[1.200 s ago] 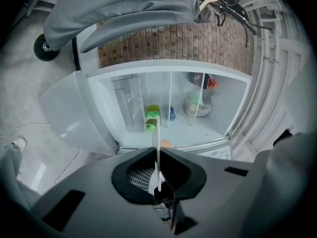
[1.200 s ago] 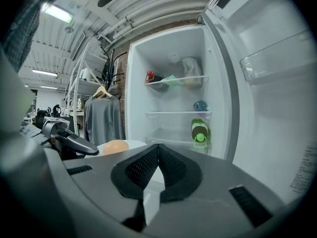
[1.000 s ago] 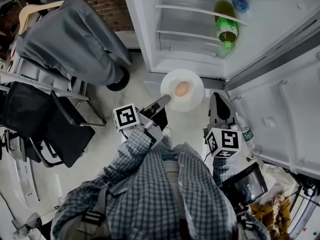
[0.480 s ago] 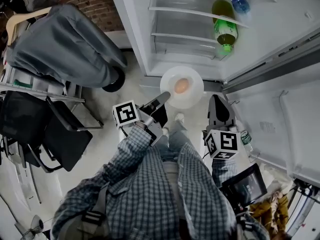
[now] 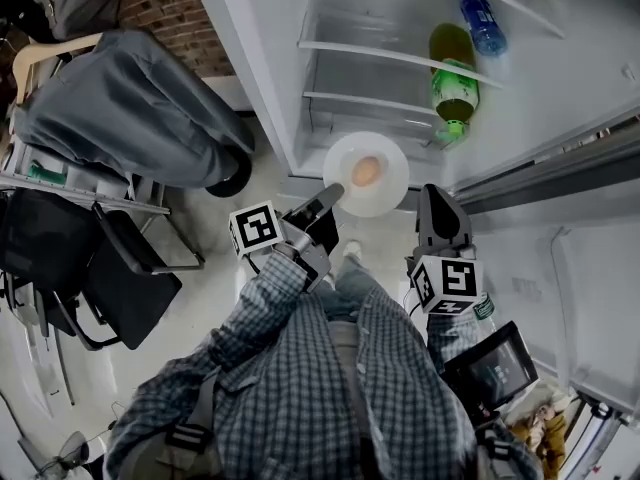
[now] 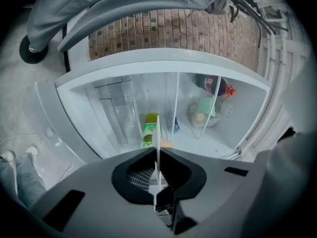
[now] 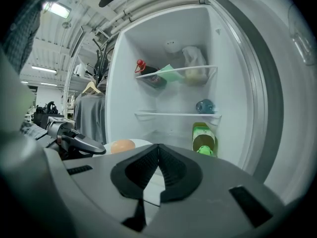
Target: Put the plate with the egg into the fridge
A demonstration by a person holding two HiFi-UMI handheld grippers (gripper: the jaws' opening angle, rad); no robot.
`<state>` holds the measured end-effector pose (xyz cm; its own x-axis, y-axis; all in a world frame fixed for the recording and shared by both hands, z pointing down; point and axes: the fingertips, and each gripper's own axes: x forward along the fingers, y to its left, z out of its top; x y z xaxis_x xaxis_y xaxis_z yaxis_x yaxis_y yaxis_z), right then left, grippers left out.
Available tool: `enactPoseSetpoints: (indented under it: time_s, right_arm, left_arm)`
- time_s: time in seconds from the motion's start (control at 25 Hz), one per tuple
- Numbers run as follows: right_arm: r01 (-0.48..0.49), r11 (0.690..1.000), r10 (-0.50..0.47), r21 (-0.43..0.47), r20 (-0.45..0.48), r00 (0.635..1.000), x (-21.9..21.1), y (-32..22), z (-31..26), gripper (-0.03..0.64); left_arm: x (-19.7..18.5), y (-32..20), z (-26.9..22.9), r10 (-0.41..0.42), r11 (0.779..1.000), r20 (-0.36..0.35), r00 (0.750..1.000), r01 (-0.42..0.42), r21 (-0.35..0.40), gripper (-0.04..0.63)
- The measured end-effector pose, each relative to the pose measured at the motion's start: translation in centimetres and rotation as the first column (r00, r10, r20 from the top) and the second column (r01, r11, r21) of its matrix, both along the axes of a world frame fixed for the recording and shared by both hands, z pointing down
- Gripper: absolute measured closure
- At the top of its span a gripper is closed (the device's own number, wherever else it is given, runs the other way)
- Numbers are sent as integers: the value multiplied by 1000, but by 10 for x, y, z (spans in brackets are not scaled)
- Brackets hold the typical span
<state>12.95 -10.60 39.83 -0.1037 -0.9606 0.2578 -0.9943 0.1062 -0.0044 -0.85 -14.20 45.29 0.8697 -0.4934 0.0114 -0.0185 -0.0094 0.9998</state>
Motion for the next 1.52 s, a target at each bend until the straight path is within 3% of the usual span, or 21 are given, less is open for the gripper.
enactPoseSetpoints:
  time_s: [0.72,1.12,1.28,1.52]
  right_arm:
    - [45,999,-44,17,-18,999,25,-54,-7,611]
    - [27,1000,-27,6,-35,999,46,-63,-2,611]
    - [22,1000,-22,-2,-34,999,51,-64,0,611]
    - [21,1000,-21,-2,-30,999,55,-69,-2,611]
  left_arm:
    - [30,-59,-4,-68,998,9,998,68,17,566]
    - [47,-84,9,-73,997,69,995,71,29,566]
    - [57,-93,8,-88,996,38,995,87,25,566]
    - [62,-107,17,-98,995,86,991,95,35,566]
